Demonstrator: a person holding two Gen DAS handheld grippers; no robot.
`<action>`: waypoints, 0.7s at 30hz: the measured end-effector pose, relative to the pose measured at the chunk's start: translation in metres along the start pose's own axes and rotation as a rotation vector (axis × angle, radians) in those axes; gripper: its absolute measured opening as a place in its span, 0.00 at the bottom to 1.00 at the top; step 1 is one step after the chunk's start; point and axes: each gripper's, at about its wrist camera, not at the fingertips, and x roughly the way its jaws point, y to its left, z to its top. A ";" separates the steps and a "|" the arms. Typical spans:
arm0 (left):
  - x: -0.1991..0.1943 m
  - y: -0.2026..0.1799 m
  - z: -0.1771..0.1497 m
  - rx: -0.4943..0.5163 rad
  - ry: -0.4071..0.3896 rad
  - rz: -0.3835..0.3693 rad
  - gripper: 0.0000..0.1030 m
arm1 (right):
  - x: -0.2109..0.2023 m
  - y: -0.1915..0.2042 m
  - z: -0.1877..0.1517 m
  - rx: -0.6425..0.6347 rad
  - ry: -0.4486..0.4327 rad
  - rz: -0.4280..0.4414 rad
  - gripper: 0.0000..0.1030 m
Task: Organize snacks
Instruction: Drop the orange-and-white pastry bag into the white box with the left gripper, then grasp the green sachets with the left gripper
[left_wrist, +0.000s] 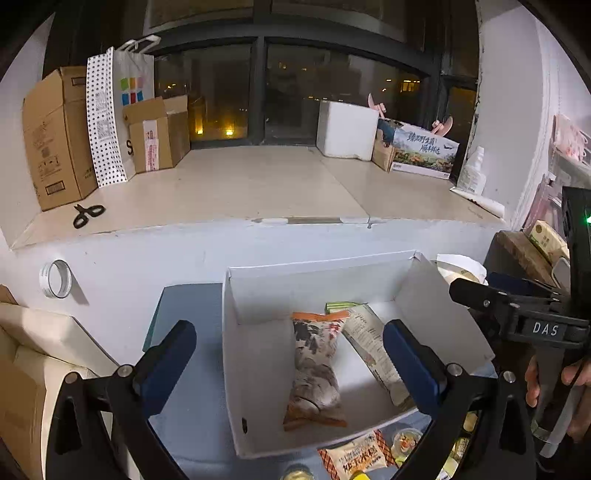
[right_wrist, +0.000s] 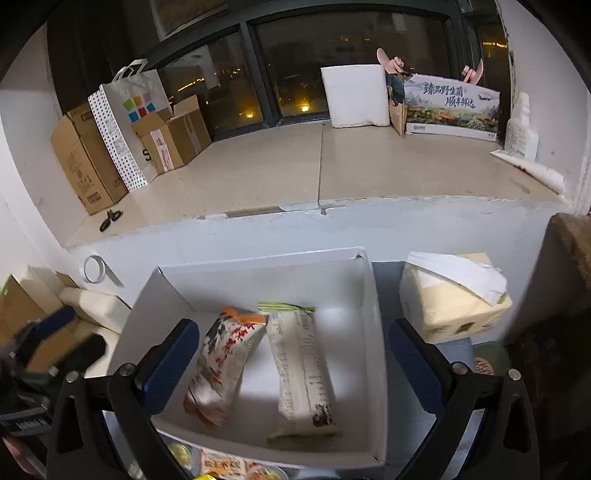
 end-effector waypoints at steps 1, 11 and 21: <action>-0.005 -0.003 -0.002 0.006 -0.003 0.005 1.00 | -0.004 0.001 -0.001 -0.004 -0.008 0.004 1.00; -0.097 -0.019 -0.059 0.092 -0.087 0.061 1.00 | -0.099 0.024 -0.055 -0.137 -0.195 0.126 1.00; -0.153 -0.001 -0.149 0.043 -0.040 -0.021 1.00 | -0.153 0.020 -0.164 -0.083 -0.103 0.283 1.00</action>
